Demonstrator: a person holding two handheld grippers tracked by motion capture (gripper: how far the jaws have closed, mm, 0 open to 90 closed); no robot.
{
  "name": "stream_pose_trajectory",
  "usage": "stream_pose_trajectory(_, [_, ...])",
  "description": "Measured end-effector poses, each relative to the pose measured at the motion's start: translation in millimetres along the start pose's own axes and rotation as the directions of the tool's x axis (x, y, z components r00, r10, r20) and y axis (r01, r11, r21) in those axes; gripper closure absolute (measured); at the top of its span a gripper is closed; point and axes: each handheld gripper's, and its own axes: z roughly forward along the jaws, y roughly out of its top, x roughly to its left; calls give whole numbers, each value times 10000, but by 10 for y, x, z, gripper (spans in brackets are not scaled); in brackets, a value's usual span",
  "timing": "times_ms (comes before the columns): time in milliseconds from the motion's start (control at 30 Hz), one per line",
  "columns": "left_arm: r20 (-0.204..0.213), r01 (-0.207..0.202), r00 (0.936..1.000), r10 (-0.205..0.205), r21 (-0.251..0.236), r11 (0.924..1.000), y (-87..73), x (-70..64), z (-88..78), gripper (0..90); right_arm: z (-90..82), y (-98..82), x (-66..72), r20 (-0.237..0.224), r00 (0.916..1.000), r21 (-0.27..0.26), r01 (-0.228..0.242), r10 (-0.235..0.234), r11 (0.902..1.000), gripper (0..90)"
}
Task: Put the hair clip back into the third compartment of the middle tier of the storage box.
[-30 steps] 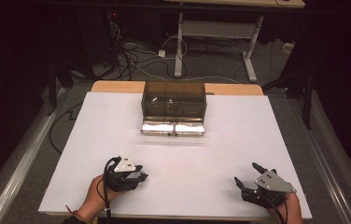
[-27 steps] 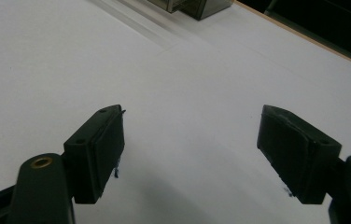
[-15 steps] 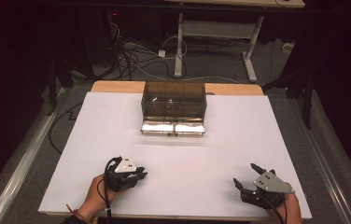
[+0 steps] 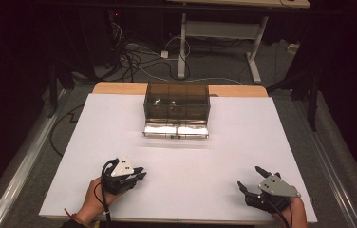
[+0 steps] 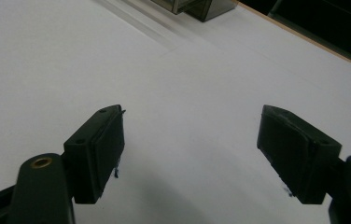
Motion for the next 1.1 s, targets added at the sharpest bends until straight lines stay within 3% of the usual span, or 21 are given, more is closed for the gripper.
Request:
stream_pose_trajectory(300, [-85, 39, 10000, -44, -512, 9987, 90, 19, -81, 734, -9, 5, -2, 5, 10000, -46, 0, 0, 10000, 235])
stream_pose_trajectory(667, [-145, 33, 9999, -44, -790, 9969, 180, 48, -109, 734, -4, 6, 3, 21, 10000, -38, 4, -4, 10000, 235])
stream_pose_trajectory(1100, [49, 28, 10000, -22, -1137, 9935, 356, 5, -27, 734, -3, -1, 0, 20, 10000, -29, 25, -25, 10000, 235])
